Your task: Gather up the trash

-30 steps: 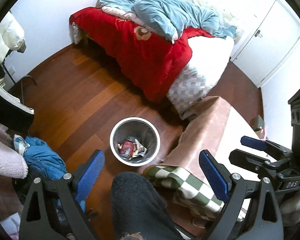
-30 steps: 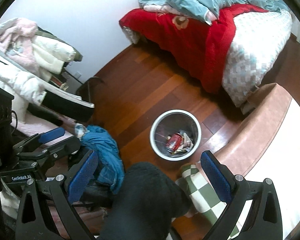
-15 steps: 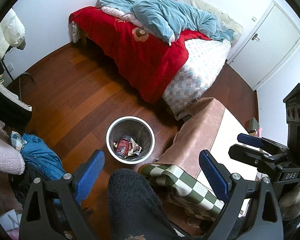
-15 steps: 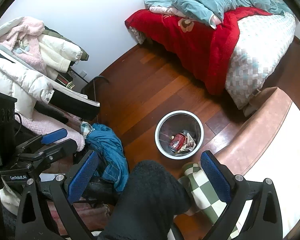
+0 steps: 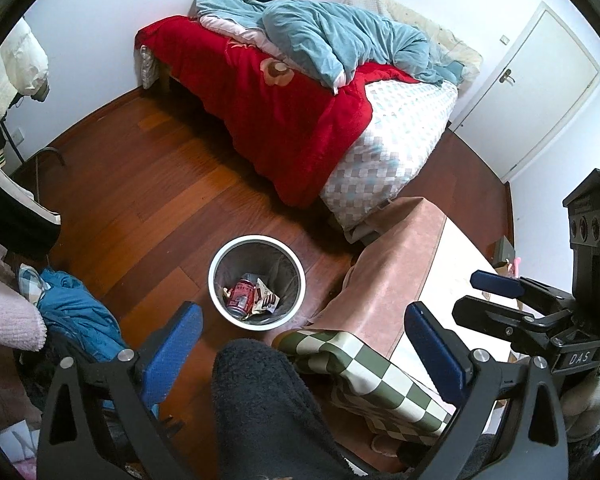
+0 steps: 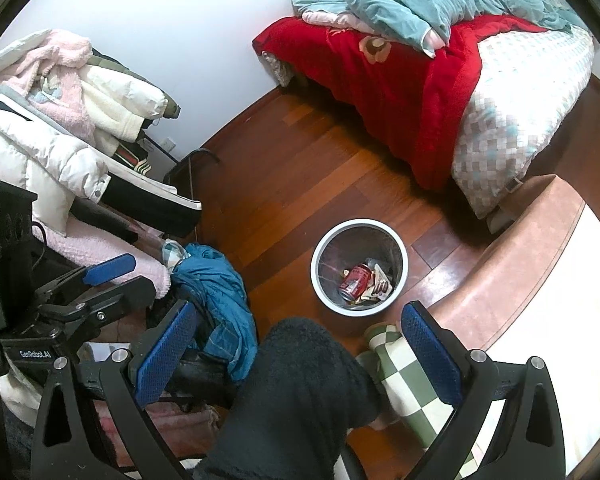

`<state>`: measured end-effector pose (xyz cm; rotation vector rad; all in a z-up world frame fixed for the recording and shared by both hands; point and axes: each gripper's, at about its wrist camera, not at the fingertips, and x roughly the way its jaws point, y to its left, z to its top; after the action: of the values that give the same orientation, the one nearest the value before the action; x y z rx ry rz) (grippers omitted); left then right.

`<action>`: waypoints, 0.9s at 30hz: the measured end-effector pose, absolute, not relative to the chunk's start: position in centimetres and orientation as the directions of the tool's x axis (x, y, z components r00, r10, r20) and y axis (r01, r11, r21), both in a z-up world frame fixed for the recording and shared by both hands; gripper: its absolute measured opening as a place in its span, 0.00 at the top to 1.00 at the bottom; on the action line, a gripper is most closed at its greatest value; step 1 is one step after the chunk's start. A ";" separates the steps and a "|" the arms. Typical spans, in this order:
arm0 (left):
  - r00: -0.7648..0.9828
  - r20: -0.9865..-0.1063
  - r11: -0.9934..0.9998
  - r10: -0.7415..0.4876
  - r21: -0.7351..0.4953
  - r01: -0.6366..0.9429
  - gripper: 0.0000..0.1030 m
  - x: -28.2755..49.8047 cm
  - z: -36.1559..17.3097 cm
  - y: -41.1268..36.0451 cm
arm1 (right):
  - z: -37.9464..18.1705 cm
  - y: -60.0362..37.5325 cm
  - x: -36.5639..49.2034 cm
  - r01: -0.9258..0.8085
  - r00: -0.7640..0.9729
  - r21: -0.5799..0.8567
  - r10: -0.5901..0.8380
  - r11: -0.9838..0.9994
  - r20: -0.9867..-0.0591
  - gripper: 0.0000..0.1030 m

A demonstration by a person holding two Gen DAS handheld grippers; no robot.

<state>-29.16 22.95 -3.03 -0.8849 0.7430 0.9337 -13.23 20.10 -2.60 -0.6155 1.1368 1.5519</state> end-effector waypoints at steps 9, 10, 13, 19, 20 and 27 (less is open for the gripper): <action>0.420 -0.837 0.324 0.351 -0.313 -0.893 0.00 -29.0 -2.6 22.9 | -2.5 19.8 -13.4 -0.940 -0.296 0.340 0.449 0.017 -0.843 0.00; 0.421 -0.836 0.324 0.351 -0.313 -0.893 0.00 -29.0 -2.5 22.8 | -2.5 19.7 -13.3 -0.940 -0.298 0.341 0.449 0.016 -0.843 0.00; 0.423 -0.836 0.325 0.350 -0.314 -0.892 0.00 -29.0 -2.5 22.9 | -2.5 19.7 -13.3 -0.940 -0.297 0.341 0.449 0.018 -0.843 0.00; 0.423 -0.835 0.327 0.351 -0.314 -0.891 0.00 -28.9 -2.5 22.9 | -2.2 19.5 -13.3 -0.940 -0.300 0.341 0.446 0.013 -0.843 0.00; 0.424 -0.835 0.328 0.350 -0.315 -0.891 0.00 -28.9 -2.6 22.9 | -2.1 19.5 -13.4 -0.940 -0.299 0.341 0.447 0.013 -0.843 0.00; 0.422 -0.837 0.327 0.348 -0.313 -0.892 0.00 -28.9 -2.6 22.8 | -2.0 19.4 -13.5 -0.939 -0.300 0.343 0.448 0.016 -0.842 0.00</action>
<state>-28.91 22.78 -2.58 -0.8818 0.7416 0.9167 -13.45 19.43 -2.02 -0.6179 1.1314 1.5550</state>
